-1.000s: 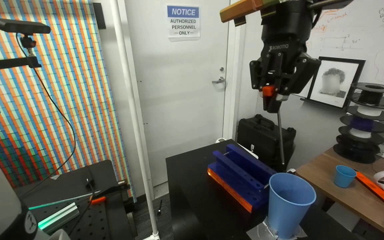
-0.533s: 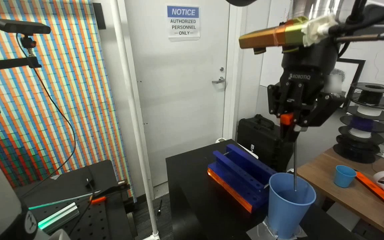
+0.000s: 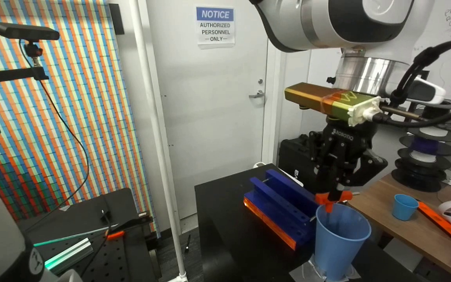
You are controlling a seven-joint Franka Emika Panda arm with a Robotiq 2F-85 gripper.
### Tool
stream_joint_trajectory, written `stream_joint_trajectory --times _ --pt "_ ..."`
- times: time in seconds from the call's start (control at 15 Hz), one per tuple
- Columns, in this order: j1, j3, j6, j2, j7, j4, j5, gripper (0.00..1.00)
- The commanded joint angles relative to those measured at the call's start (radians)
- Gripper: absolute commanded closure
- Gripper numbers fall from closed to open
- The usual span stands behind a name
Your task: Remove the screwdriver from the object and put it in the cup
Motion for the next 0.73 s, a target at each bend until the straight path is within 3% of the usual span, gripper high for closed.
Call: stream_joint_trajectory --times 0.0,0.27,0.47,0.53,0.67 --pt "-0.012 0.004 -0.014 -0.048 -0.048 0.000 0.022 0.31" --pt "-0.009 0.001 0.021 -0.215 -0.083 -0.104 -0.003 0.02" --pt "-0.008 0.000 0.034 -0.339 -0.119 -0.199 0.003 0.00" --pt "-0.006 -0.001 -0.003 -0.224 -0.088 -0.095 0.004 0.00" --pt "-0.005 -0.001 -0.005 -0.261 -0.090 -0.121 0.004 0.00"
